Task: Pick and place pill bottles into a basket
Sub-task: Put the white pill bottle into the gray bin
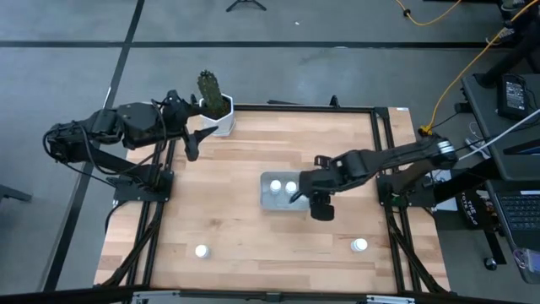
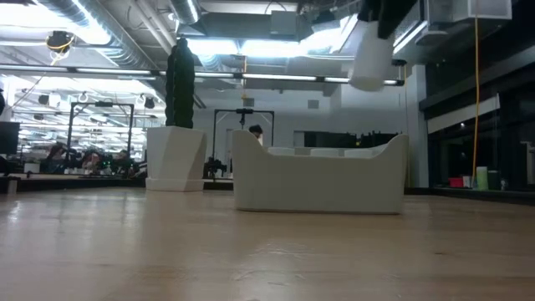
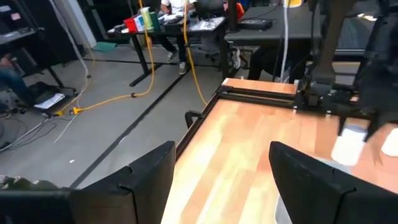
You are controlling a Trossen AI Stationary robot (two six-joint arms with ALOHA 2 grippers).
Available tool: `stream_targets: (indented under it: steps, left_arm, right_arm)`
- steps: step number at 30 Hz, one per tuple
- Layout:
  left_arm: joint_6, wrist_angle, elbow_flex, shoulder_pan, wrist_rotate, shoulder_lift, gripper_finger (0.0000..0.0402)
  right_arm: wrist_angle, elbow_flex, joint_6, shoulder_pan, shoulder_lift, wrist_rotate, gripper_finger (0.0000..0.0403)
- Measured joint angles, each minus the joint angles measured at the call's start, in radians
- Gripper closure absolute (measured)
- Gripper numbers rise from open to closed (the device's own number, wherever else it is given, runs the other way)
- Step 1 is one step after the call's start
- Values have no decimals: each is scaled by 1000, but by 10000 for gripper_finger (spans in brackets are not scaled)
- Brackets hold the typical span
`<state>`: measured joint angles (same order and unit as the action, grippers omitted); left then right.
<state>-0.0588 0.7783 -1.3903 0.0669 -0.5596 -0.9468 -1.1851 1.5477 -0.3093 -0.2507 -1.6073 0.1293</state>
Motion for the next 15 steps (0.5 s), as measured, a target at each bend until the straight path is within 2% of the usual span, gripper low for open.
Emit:
stream_targets:
  steps: [4,10,15]
  left_arm:
    - [-8,-5,0,-3,-25,-3,148]
    - [-42,-5,0,-3,-29,-9,148]
    - [-52,-5,0,-3,-30,-16,148]
  right_arm:
    - [89,-115,0,31,35,-38,251]
    - [154,-227,55,48,29,-77,251]
    - [276,-309,60,77,31,-104,251]
